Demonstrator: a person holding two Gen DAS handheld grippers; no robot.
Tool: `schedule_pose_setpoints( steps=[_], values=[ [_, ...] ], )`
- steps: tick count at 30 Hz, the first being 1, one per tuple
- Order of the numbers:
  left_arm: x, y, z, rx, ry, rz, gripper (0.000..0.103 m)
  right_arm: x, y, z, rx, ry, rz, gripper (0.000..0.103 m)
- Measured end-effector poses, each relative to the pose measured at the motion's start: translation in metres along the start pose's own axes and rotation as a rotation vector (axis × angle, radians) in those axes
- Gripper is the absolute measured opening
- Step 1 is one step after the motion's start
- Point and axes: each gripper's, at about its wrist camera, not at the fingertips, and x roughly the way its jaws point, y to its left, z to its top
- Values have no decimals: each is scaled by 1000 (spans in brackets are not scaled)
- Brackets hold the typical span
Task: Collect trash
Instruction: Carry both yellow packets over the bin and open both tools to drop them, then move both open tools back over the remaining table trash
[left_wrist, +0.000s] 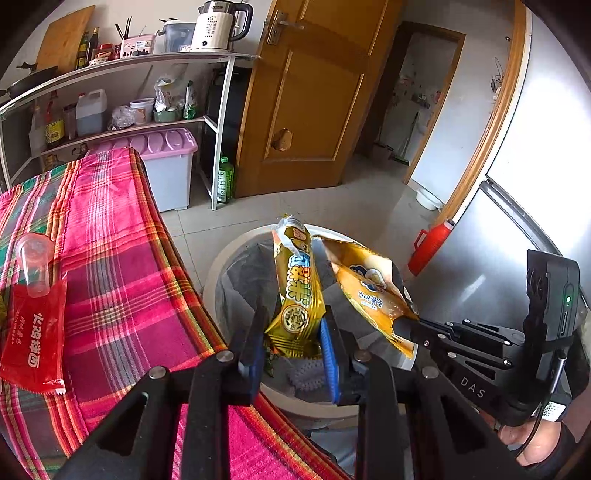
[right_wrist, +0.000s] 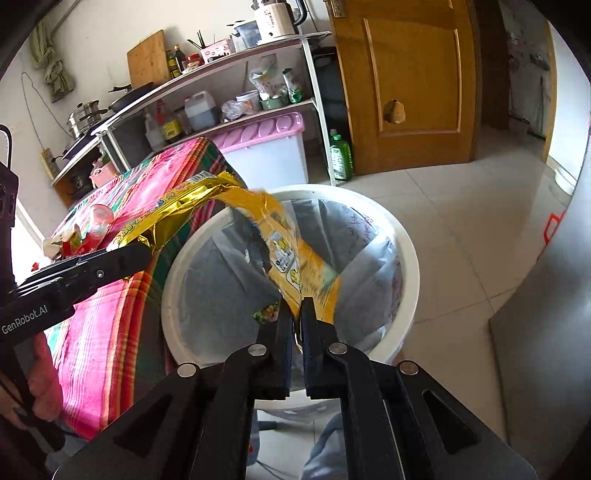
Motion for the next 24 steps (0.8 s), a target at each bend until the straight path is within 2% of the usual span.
schedule_pose_setpoints(
  steps=[4,5,8,13,24],
  values=[
    [9,0,1,-10,28,-1,33,0,-2,-1,5,1,-8,27],
    [11,1,1,-12,35,-3,34,0,-3,-1,7,-1,-8,28],
    [12,2,-1,-19,42,-3,38,-2,-3,-1,10,-4,-8,28],
    [4,5,-2,-26,22,-6,39,-13,1,0,3,-34,14,28],
    [-43,22,-14,-46,-86,43,39,-42,29,5,-54,-114,59,28]
  ],
)
